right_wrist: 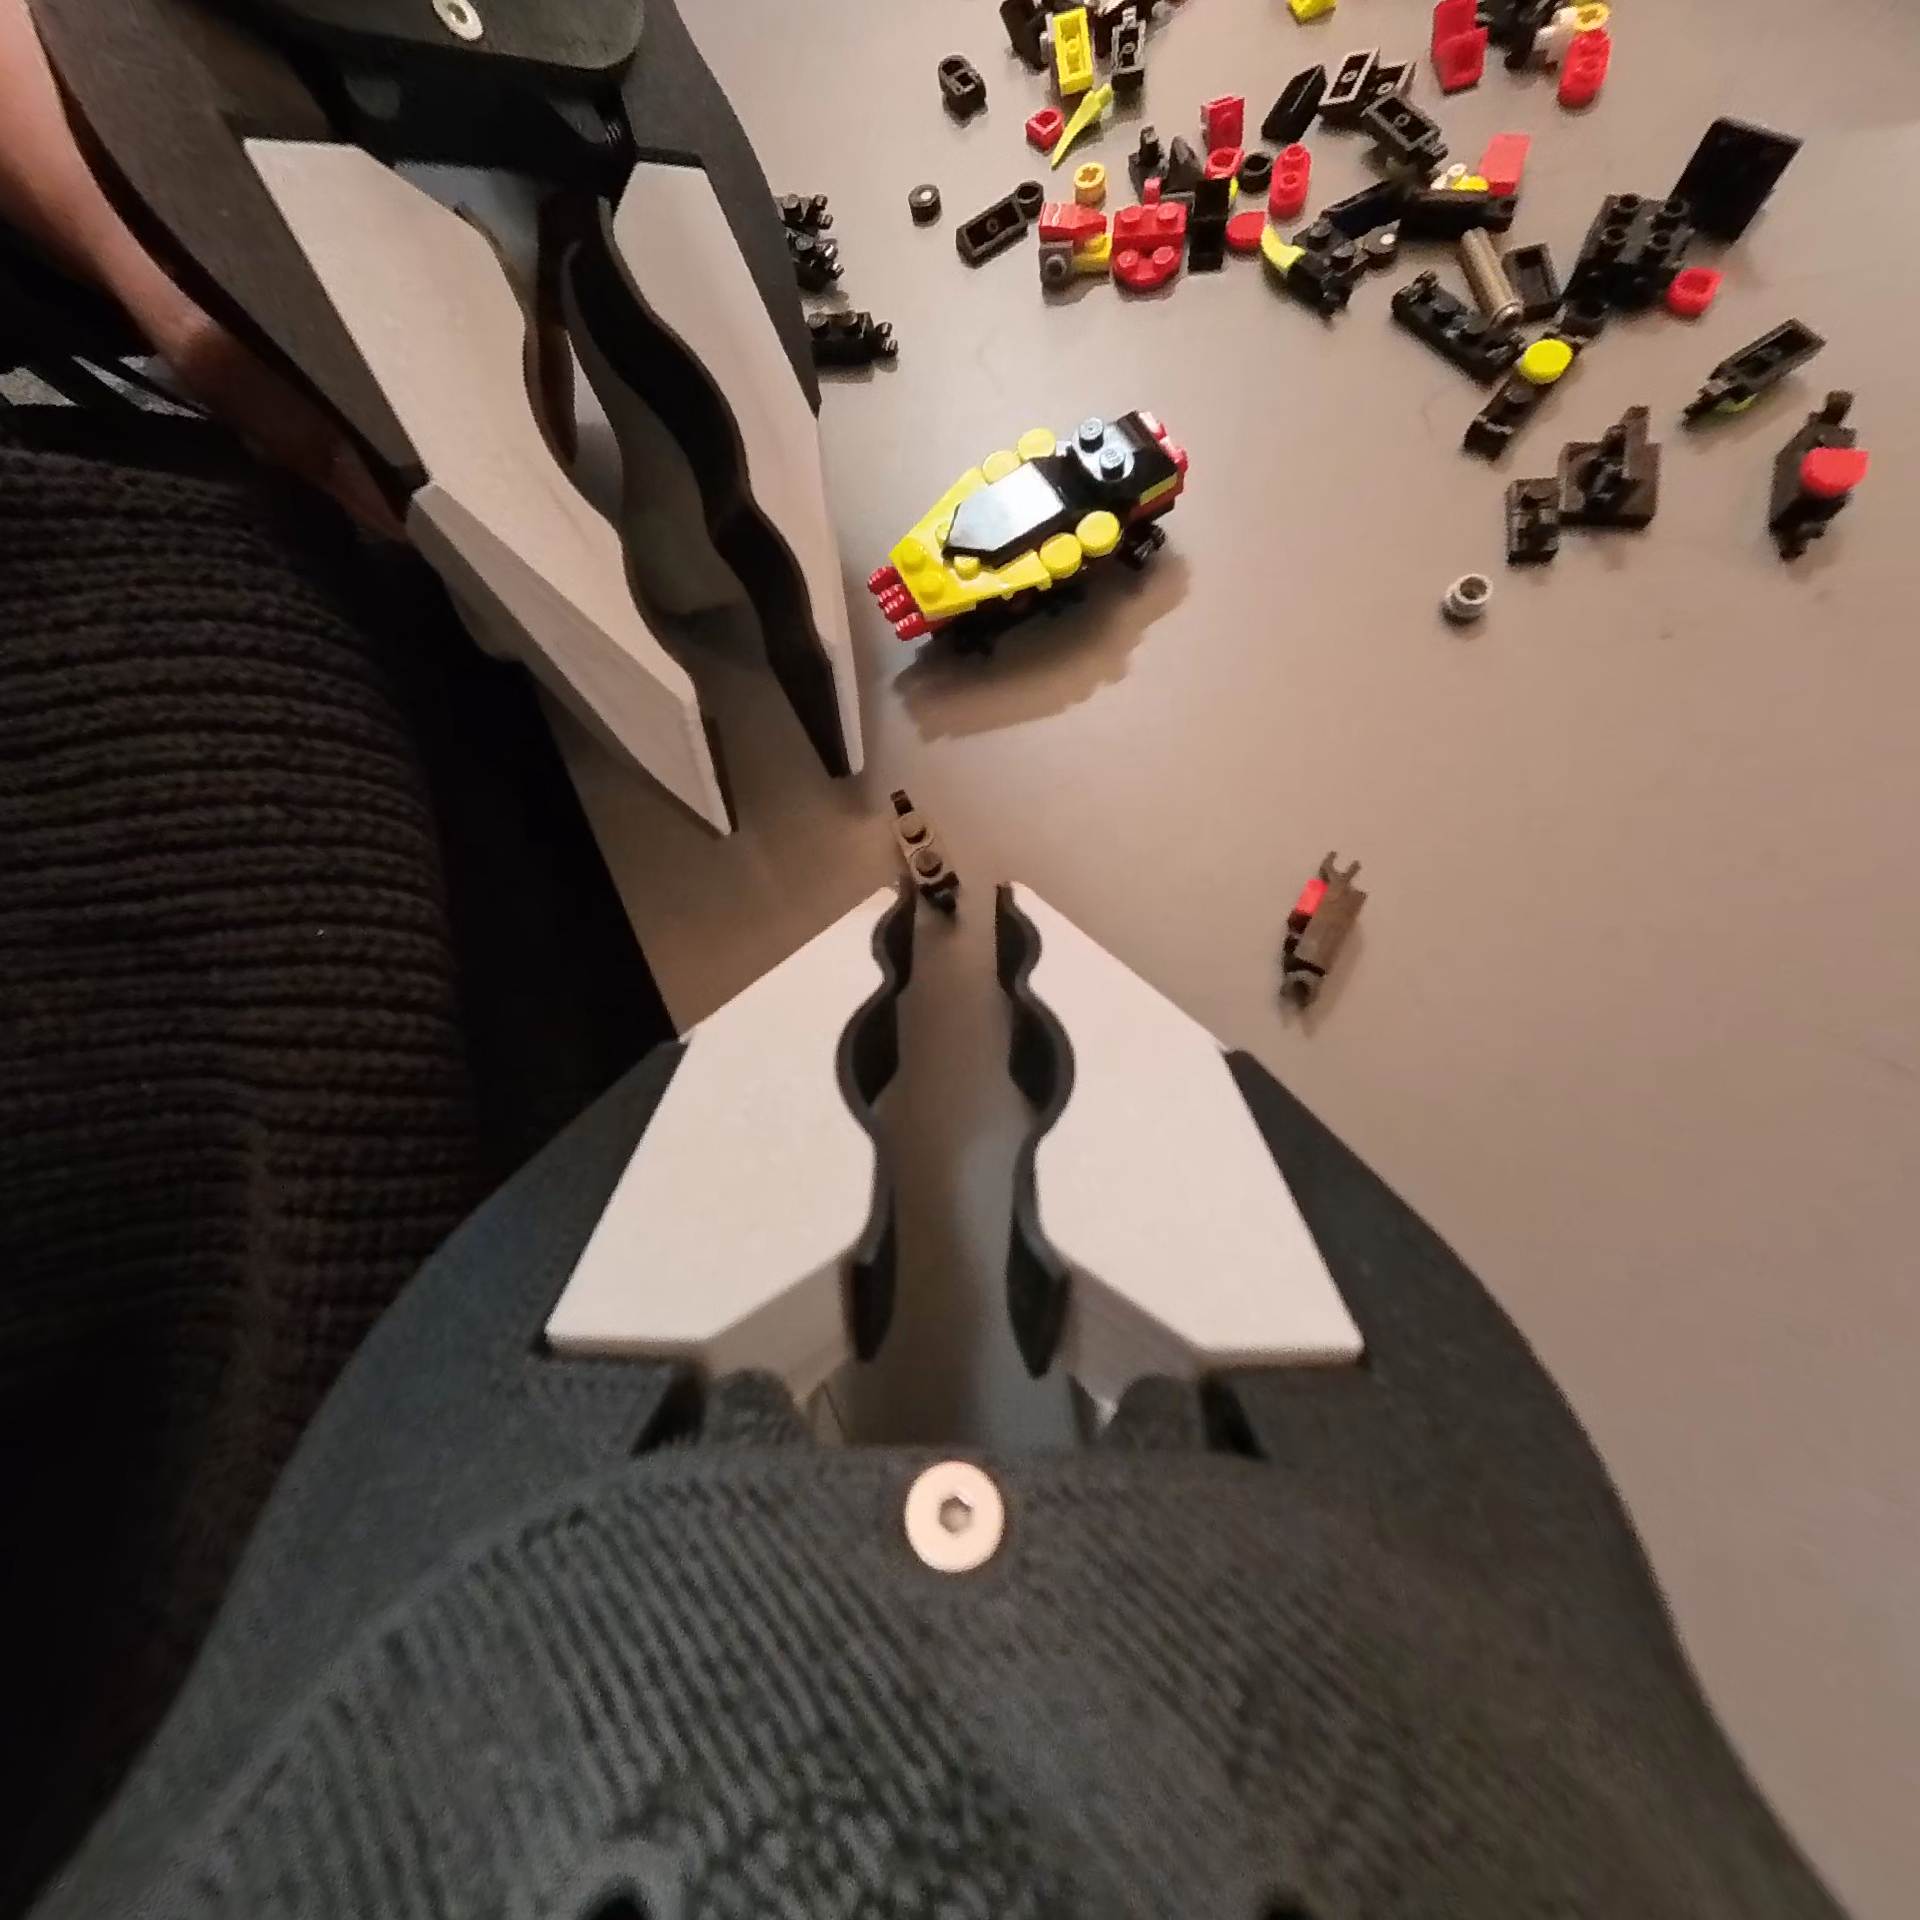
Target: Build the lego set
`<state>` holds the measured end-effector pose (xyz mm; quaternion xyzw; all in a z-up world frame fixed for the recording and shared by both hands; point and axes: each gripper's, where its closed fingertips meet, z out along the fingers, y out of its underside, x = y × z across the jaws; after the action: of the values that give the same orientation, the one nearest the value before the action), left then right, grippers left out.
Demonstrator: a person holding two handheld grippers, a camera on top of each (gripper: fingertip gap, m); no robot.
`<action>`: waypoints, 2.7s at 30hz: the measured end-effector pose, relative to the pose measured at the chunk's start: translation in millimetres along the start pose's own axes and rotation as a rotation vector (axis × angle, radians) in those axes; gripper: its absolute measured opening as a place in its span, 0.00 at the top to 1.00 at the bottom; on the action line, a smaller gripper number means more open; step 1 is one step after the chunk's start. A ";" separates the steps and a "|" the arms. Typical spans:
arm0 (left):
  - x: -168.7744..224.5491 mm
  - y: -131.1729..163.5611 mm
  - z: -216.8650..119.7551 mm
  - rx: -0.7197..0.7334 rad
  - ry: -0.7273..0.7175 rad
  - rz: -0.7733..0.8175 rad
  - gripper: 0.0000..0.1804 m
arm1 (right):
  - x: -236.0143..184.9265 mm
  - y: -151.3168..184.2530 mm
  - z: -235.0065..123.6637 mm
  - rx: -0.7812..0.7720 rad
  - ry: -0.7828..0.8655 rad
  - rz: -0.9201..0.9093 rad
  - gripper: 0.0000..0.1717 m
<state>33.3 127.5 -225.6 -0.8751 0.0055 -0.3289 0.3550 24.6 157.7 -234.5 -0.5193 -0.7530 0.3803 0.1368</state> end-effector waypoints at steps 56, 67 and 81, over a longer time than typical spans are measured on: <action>27.4 -12.0 39.6 0.036 0.018 0.065 0.73 | 33.1 21.2 -33.8 -0.069 0.184 0.065 0.96; 25.0 -27.0 20.0 0.126 0.009 0.077 0.74 | 35.1 26.0 -28.7 -0.096 0.198 0.103 0.96; 6.9 -16.0 19.5 0.067 -0.080 0.067 0.74 | 3.3 -1.6 -18.4 -0.014 0.091 -0.096 0.97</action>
<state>46.4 149.8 -222.0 -0.8745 0.0097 -0.2815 0.3949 33.2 168.3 -221.6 -0.5001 -0.7727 0.3442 0.1856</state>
